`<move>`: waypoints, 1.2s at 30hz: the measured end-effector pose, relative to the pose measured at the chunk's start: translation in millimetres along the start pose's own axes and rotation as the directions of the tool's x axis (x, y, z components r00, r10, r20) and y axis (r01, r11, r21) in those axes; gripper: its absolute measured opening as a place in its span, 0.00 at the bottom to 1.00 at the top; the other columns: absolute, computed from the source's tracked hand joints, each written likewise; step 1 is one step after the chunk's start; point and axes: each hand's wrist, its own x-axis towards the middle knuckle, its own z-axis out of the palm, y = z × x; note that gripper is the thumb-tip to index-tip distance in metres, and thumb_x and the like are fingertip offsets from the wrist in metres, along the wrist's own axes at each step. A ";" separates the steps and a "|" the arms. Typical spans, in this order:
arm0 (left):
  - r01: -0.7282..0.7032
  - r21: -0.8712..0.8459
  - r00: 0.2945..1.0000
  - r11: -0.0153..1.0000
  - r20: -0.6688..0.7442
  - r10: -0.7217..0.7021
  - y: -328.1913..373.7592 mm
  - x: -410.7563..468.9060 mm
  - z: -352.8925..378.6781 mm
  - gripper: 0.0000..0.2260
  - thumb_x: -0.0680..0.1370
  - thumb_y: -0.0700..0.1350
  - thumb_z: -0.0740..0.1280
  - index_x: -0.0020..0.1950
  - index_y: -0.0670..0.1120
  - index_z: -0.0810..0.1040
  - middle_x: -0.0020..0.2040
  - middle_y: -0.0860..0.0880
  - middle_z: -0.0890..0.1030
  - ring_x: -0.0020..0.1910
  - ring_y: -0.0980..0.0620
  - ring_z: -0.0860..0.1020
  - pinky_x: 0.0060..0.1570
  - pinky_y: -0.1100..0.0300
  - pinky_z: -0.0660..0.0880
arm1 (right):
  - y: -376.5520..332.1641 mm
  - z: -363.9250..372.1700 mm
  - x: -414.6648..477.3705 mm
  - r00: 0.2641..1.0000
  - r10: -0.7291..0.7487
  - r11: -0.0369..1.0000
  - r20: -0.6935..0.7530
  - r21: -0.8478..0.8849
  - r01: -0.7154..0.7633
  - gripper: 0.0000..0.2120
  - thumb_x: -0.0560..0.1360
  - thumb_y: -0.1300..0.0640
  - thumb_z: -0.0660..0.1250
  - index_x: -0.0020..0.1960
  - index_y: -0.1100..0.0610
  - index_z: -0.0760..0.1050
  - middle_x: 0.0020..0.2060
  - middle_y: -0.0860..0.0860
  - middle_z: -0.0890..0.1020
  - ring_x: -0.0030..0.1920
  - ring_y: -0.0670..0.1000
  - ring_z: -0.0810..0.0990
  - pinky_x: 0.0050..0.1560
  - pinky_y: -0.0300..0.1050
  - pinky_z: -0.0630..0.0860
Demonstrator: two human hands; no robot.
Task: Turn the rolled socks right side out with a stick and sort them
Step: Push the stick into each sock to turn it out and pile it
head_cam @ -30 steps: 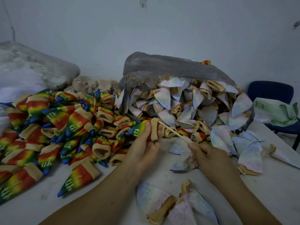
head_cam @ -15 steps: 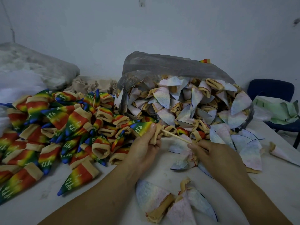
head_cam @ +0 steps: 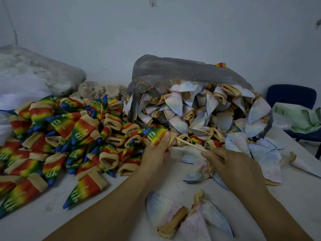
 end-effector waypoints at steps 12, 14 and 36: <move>0.030 -0.137 0.984 0.990 0.177 -0.005 5.2 -15.9 18.2 0.19 0.75 0.62 0.64 0.41 0.49 0.85 0.27 0.54 0.60 0.24 0.59 0.58 0.25 0.66 0.56 | -18.4 7.6 -3.0 0.975 -0.126 0.980 0.183 0.175 0.093 0.24 0.74 0.35 0.47 0.45 0.48 0.76 0.32 0.48 0.78 0.34 0.45 0.75 0.36 0.49 0.73; 0.011 -0.117 0.990 0.993 0.139 0.006 6.6 -18.2 22.9 0.20 0.77 0.61 0.63 0.40 0.48 0.84 0.26 0.55 0.61 0.23 0.59 0.59 0.23 0.68 0.58 | -24.7 11.3 -5.8 0.983 -0.108 0.978 0.147 0.193 0.079 0.23 0.75 0.37 0.48 0.46 0.49 0.76 0.31 0.47 0.77 0.33 0.46 0.75 0.35 0.50 0.73; -0.042 0.190 0.991 0.981 -0.116 0.065 -6.8 -3.8 0.5 0.28 0.79 0.69 0.55 0.33 0.51 0.83 0.28 0.55 0.76 0.27 0.61 0.73 0.37 0.58 0.66 | -11.2 12.0 -8.0 0.998 -0.057 0.996 0.009 0.064 0.057 0.16 0.78 0.41 0.56 0.39 0.50 0.73 0.29 0.47 0.75 0.30 0.46 0.73 0.28 0.41 0.64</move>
